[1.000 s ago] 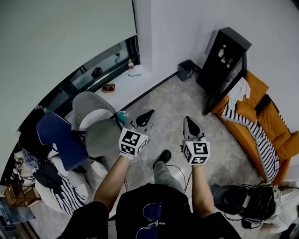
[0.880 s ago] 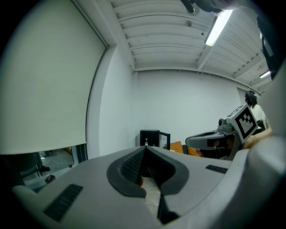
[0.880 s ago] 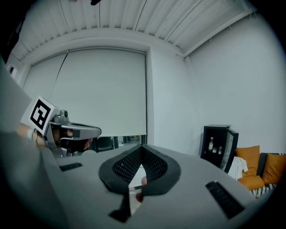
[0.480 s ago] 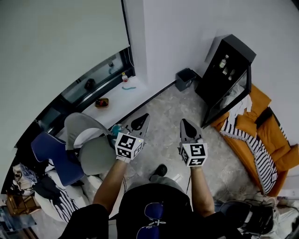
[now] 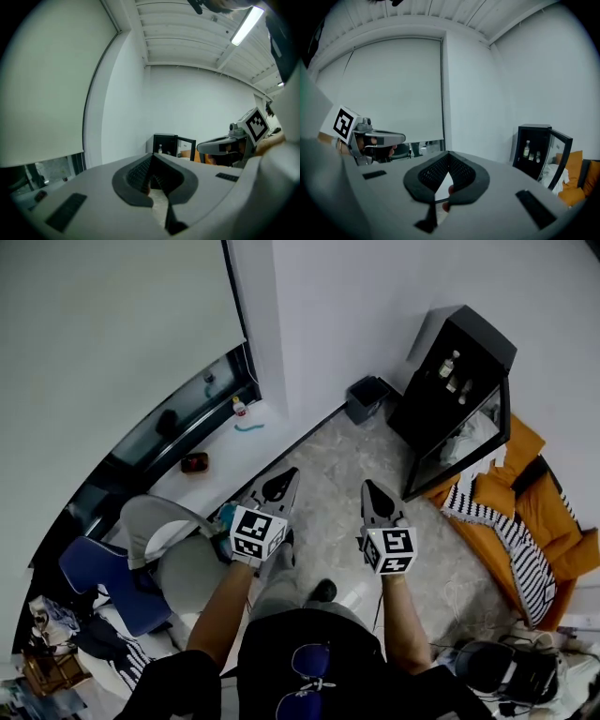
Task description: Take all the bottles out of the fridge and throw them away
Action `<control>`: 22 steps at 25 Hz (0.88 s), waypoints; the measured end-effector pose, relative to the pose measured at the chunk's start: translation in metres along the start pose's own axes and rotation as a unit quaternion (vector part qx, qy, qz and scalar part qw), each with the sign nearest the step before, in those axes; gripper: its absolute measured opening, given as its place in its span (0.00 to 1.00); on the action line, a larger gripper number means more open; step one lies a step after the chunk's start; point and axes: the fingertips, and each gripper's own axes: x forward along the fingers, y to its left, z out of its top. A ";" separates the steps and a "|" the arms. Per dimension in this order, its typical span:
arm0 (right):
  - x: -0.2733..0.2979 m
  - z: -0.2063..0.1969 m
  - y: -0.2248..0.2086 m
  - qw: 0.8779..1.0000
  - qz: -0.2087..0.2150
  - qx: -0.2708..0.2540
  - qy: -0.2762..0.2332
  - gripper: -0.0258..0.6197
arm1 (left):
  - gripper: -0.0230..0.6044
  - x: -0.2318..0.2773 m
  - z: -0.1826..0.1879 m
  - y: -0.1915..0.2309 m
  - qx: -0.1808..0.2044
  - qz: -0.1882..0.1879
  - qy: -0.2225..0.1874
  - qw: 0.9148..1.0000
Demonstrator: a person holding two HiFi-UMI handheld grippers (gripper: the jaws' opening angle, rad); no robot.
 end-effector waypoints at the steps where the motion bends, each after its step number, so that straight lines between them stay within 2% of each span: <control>1: 0.013 0.002 -0.003 1.000 -0.005 0.001 -0.001 0.04 | 0.04 0.011 0.002 0.012 -0.001 -0.005 -0.001 1.000; 13: 0.152 0.047 -0.035 0.996 -0.081 0.027 0.003 0.04 | 0.04 0.137 0.040 0.126 0.023 -0.100 -0.009 0.995; 17: 0.178 0.053 -0.051 0.994 -0.107 0.026 -0.007 0.04 | 0.04 0.168 0.046 0.145 0.021 -0.126 -0.011 0.992; 22: 0.191 0.061 -0.077 0.989 -0.139 0.040 -0.003 0.04 | 0.04 0.204 0.048 0.144 0.018 -0.162 -0.008 0.987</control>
